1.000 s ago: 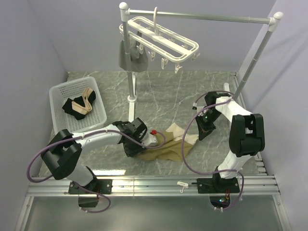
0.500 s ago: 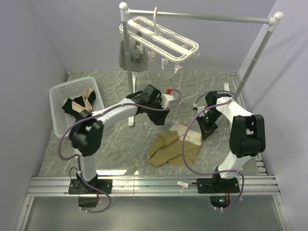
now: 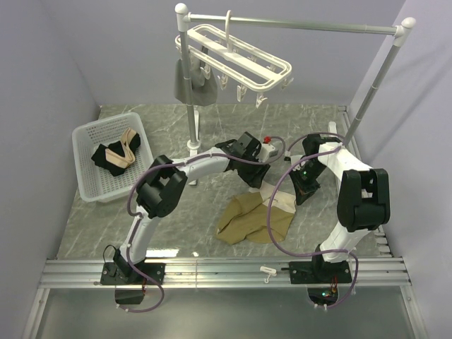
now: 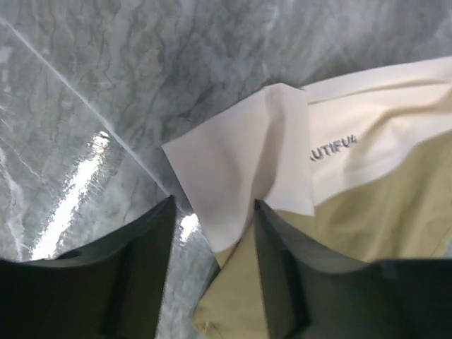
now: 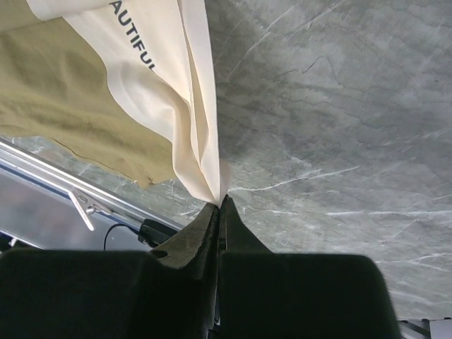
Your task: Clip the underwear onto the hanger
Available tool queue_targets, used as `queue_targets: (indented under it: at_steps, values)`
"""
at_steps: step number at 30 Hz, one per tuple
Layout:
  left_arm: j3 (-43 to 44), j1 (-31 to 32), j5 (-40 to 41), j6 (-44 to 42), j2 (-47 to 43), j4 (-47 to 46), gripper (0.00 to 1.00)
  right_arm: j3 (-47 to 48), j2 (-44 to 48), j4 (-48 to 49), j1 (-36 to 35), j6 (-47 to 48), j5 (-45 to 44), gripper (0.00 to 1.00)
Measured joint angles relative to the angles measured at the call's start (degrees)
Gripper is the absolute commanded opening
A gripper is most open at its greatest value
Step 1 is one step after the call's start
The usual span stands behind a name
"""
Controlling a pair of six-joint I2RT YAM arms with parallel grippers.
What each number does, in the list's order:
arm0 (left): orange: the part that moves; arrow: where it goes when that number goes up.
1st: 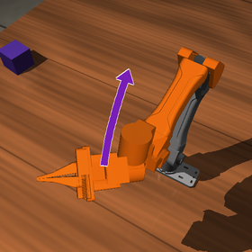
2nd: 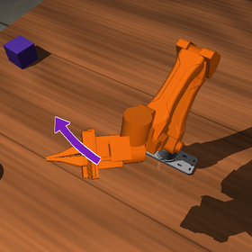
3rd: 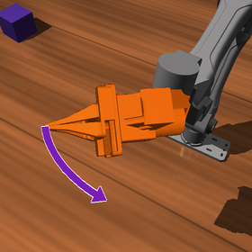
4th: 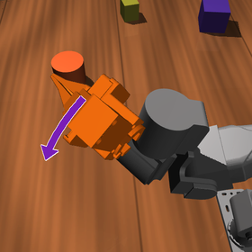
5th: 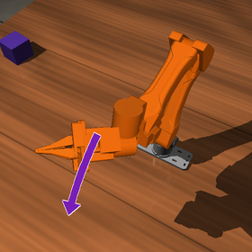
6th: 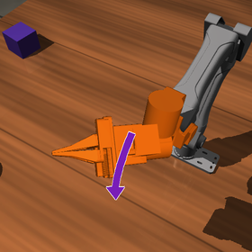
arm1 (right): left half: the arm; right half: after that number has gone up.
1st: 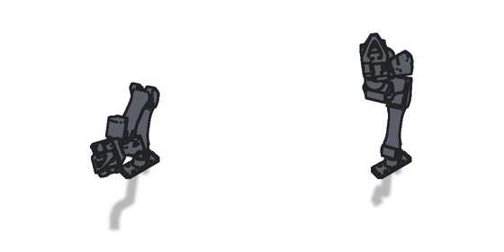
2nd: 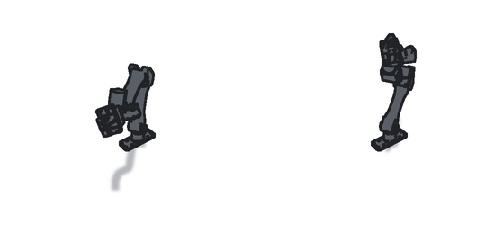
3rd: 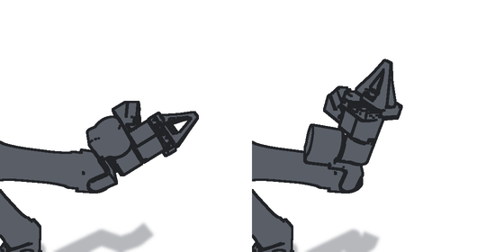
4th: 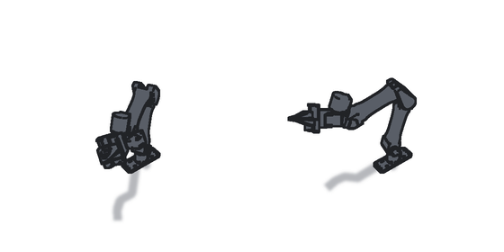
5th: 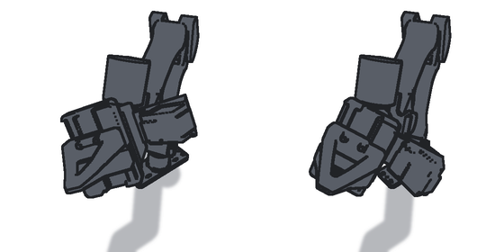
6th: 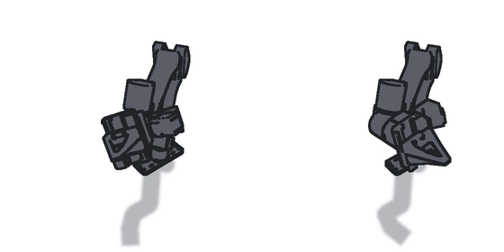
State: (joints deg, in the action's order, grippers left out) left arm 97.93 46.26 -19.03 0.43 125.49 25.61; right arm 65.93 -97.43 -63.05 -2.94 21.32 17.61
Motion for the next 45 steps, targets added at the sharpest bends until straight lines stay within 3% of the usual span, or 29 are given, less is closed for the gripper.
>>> queue_targets:
  at_steps: [4, 7, 9, 13, 16, 27, 37, 41, 45]
  values:
    - [1.9, 0.6, 2.8, 1.4, 3.1, -0.2, 0.43, 0.0, 0.0, 0.1, 0.2, 0.0, 0.0, 0.00]
    - [5.5, 0.9, 4.6, 2.6, 5.5, 0.0, 0.23, 0.0, 0.0, 0.2, 0.2, -0.1, 0.1, 0.00]
    - [6.6, 1.0, 5.7, 2.9, 6.4, 0.1, 0.00, 0.0, 0.0, 0.2, 0.2, -0.2, 0.2, 0.00]
    - [6.0, 0.6, 7.0, 3.1, 6.2, 0.0, 0.00, 0.0, 0.9, 0.3, 0.3, -0.2, 0.0, 0.00]
    - [0.2, -0.4, 7.0, 3.1, 2.4, -0.7, 0.00, 0.0, 2.3, 0.4, 0.4, 0.1, -0.3, 0.00]
    - [-27.9, -8.6, 3.8, -1.0, -31.8, -1.4, 0.00, -1.9, 14.3, 2.7, 1.2, 5.4, -1.7, 0.00]
    - [-34.9, -8.1, 0.6, -5.4, -53.7, -4.3, 0.00, 3.7, 23.2, -0.3, -0.2, 10.0, 2.4, 0.00]
    - [-37.7, -8.0, -2.8, -7.3, -54.4, -5.9, 0.00, 4.5, 26.2, -0.3, -5.0, 9.9, 1.8, 0.00]
    - [-38.0, -8.0, -4.0, -9.4, -45.5, -6.2, 0.00, 0.3, 26.1, 1.2, -8.9, 9.0, -0.2, 0.00]
